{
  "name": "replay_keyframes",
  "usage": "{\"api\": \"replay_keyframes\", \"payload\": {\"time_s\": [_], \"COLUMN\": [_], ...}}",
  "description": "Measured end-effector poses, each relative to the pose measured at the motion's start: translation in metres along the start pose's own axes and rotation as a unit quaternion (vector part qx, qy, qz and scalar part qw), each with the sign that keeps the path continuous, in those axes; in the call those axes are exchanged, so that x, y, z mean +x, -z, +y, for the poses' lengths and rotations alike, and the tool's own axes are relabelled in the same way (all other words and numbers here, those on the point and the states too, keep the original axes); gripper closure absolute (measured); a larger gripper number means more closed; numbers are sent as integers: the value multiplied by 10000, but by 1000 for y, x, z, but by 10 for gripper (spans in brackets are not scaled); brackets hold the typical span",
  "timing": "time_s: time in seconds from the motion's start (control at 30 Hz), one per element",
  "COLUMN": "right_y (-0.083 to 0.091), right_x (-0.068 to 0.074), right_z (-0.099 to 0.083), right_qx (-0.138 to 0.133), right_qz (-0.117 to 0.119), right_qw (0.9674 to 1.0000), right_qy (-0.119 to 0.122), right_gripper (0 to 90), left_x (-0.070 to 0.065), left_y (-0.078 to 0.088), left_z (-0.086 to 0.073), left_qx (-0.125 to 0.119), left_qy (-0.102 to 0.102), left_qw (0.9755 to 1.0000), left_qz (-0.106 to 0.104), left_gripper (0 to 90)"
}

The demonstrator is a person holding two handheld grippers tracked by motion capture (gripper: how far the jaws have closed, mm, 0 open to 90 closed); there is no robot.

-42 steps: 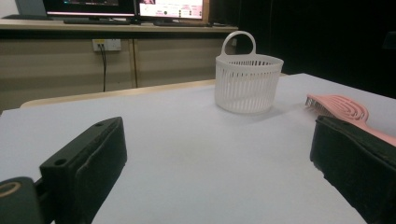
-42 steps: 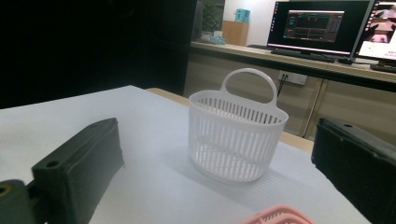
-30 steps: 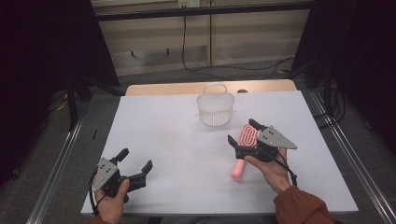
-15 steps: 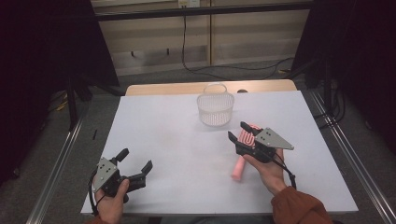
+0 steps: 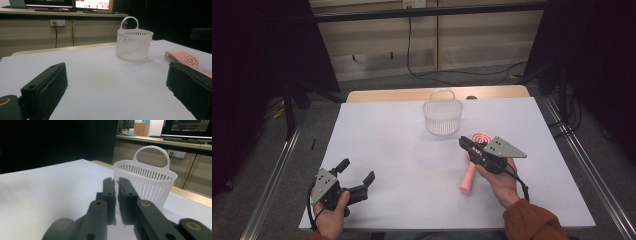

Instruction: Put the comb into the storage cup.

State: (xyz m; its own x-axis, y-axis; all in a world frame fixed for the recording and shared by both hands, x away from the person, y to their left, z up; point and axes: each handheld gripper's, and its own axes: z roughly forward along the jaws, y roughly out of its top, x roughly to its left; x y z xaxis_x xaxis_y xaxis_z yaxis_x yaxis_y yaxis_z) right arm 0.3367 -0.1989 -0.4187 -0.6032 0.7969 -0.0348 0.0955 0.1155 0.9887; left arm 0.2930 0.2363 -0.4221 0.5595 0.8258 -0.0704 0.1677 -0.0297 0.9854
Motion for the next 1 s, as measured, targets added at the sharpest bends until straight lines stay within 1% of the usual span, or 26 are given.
{"api": "replay_keyframes", "payload": {"time_s": [0.03,0.07,0.17,0.27,0.3,0.33,0.37,0.43,0.47,0.5,0.53,0.6,0.63,0.7,0.77,0.8,0.83,0.9,0.97,1.0], "right_y": [0,0,1,1,0,0,0,-1,-1,-1,-1,-1,0,1,2,2,3,3,3,3], "right_x": [0,0,0,-1,0,0,0,2,3,4,4,4,4,4,5,5,5,5,5,6], "right_z": [0,1,1,0,-1,-1,-1,-2,-2,-2,-2,-2,0,2,5,5,8,8,9,10], "right_qx": [0,-22,-15,78,167,167,175,267,360,417,417,556,784,886,1024,1024,1188,1219,1350,1427], "right_qz": [0,23,35,55,90,90,116,222,265,293,293,334,409,424,478,478,517,541,563,593], "right_qw": [10000,10000,10000,9999,9998,9998,9998,9993,9988,9985,9985,9976,9955,9946,9928,9928,9907,9901,9883,9868], "right_qy": [0,-9,-9,-37,-71,-71,-59,-137,-186,-207,-207,-255,-349,-336,-385,-385,-418,-438,-440,-485], "right_gripper": [867,900,900,900,900,900,900,900,900,900,900,900,900,900,900,900,900,900,900,900], "left_x": [0,0,0,1,1,1,1,1,1,1,1,1,1,1,1,1,1,1,1,1], "left_y": [0,0,0,0,0,0,0,1,0,0,1,1,1,1,1,1,1,1,1,1], "left_z": [0,0,0,0,0,0,0,0,0,0,0,0,0,1,1,1,1,1,1,1], "left_qx": [0,1,1,4,4,4,4,-2,9,9,4,9,-6,-26,-30,-21,-8,-1,-22,-15], "left_qy": [0,-6,-11,-9,-12,-12,-10,4,10,10,6,-20,-18,-8,-20,-9,-6,-47,-31,-29], "left_qw": [10000,10000,10000,10000,10000,10000,10000,10000,10000,10000,10000,10000,10000,10000,10000,10000,10000,10000,10000,10000], "left_qz": [0,2,0,-7,-8,-8,-9,-8,-9,-9,-7,-19,-14,-6,4,2,-6,-10,-5,3], "left_gripper": [36,35,36,36,35,36,36,36,36,35,35,35,36,36,36,36,36,36,36,36]}}
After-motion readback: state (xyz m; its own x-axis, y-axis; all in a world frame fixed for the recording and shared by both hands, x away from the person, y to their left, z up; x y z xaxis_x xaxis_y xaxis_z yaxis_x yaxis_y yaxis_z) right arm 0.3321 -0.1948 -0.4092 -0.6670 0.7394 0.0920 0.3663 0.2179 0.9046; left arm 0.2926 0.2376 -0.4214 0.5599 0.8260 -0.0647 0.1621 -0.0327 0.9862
